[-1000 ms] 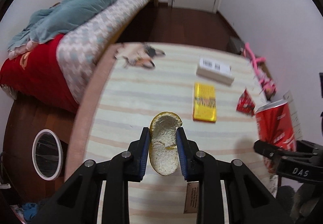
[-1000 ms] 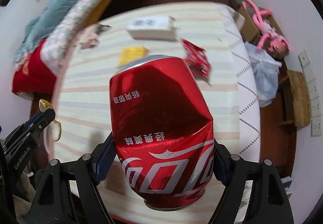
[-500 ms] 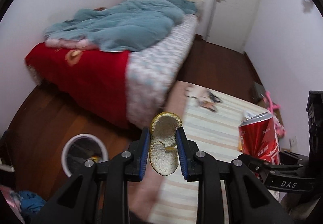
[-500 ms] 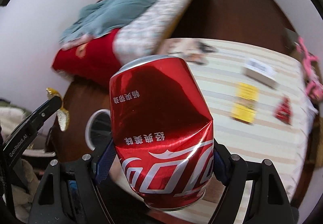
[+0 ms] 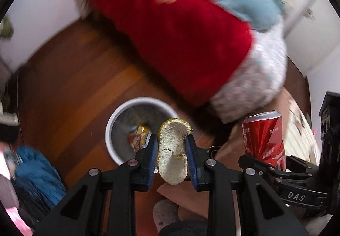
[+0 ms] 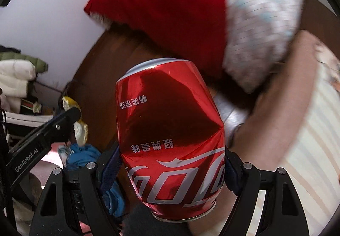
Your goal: Collect trash
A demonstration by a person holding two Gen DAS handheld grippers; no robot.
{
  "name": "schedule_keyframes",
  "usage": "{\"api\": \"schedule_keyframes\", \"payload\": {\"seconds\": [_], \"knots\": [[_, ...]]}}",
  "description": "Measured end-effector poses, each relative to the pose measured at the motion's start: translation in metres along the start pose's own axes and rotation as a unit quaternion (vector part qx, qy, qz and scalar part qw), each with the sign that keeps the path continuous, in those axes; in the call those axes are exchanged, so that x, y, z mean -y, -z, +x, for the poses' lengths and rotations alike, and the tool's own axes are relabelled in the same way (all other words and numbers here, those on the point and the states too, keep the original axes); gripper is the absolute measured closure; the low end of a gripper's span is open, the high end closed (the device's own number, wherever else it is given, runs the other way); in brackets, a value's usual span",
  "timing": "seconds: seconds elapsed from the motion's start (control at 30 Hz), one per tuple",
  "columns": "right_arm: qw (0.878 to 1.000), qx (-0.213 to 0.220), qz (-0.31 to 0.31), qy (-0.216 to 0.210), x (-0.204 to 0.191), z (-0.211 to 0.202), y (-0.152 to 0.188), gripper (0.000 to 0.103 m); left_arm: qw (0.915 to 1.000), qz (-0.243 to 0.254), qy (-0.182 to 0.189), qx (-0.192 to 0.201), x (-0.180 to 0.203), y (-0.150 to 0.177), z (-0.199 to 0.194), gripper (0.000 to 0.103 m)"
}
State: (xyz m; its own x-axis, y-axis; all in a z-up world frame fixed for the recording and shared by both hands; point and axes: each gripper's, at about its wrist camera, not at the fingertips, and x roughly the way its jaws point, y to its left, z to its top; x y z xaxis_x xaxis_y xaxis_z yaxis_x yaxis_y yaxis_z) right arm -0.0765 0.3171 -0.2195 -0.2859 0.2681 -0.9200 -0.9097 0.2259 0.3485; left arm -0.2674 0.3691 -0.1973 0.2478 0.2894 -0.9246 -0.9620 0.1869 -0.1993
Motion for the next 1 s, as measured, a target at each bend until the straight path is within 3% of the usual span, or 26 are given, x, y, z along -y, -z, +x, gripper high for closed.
{"api": "schedule_keyframes", "payload": {"seconds": [0.17, 0.3, 0.4, 0.43, 0.5, 0.53, 0.57, 0.6, 0.67, 0.7, 0.87, 1.0], "knots": [[0.998, -0.062, -0.009, 0.009, -0.024, 0.088, -0.034, 0.02, 0.9928, -0.09, 0.029, -0.073, -0.064, -0.011, 0.067, 0.08], [0.994, -0.104, -0.017, 0.022, -0.038, 0.143, -0.053, 0.02, 0.9852, -0.121, 0.052, -0.11, -0.081, -0.014, 0.099, 0.08], [0.992, -0.124, -0.018, 0.03, -0.041, 0.175, -0.067, 0.02, 0.9825, -0.132, 0.044, -0.124, -0.093, -0.018, 0.111, 0.076], [0.991, -0.129, -0.016, 0.029, -0.039, 0.182, -0.07, 0.02, 0.9822, -0.133, 0.036, -0.128, -0.096, -0.019, 0.116, 0.07], [0.989, -0.142, -0.012, 0.037, -0.038, 0.199, -0.074, 0.02, 0.9818, -0.137, 0.028, -0.128, -0.098, -0.015, 0.117, 0.04], [0.988, -0.146, -0.01, 0.039, -0.037, 0.205, -0.077, 0.02, 0.9815, -0.142, 0.025, -0.126, -0.101, -0.016, 0.118, 0.018], [0.987, -0.152, -0.007, 0.041, -0.038, 0.213, -0.079, 0.02, 0.9815, -0.147, 0.021, -0.121, -0.104, -0.016, 0.117, 0.011], [0.987, -0.156, -0.006, 0.043, -0.038, 0.216, -0.08, 0.019, 0.982, -0.147, 0.016, -0.118, -0.107, -0.016, 0.116, 0.011], [0.988, -0.152, -0.002, 0.039, -0.036, 0.218, -0.084, 0.004, 0.983, -0.141, -0.006, -0.117, -0.111, -0.014, 0.114, 0.006], [0.988, -0.149, -0.003, 0.036, -0.036, 0.218, -0.084, 0.001, 0.9838, -0.138, -0.014, -0.114, -0.114, -0.013, 0.113, 0.005], [0.989, -0.139, -0.017, 0.054, -0.035, 0.207, -0.08, 0.0, 0.9877, -0.102, -0.077, -0.09, -0.113, 0.002, 0.096, 0.005], [0.989, -0.131, -0.028, 0.065, -0.035, 0.189, -0.068, 0.0, 0.9887, -0.083, -0.106, -0.065, -0.105, 0.013, 0.084, 0.005]]}}
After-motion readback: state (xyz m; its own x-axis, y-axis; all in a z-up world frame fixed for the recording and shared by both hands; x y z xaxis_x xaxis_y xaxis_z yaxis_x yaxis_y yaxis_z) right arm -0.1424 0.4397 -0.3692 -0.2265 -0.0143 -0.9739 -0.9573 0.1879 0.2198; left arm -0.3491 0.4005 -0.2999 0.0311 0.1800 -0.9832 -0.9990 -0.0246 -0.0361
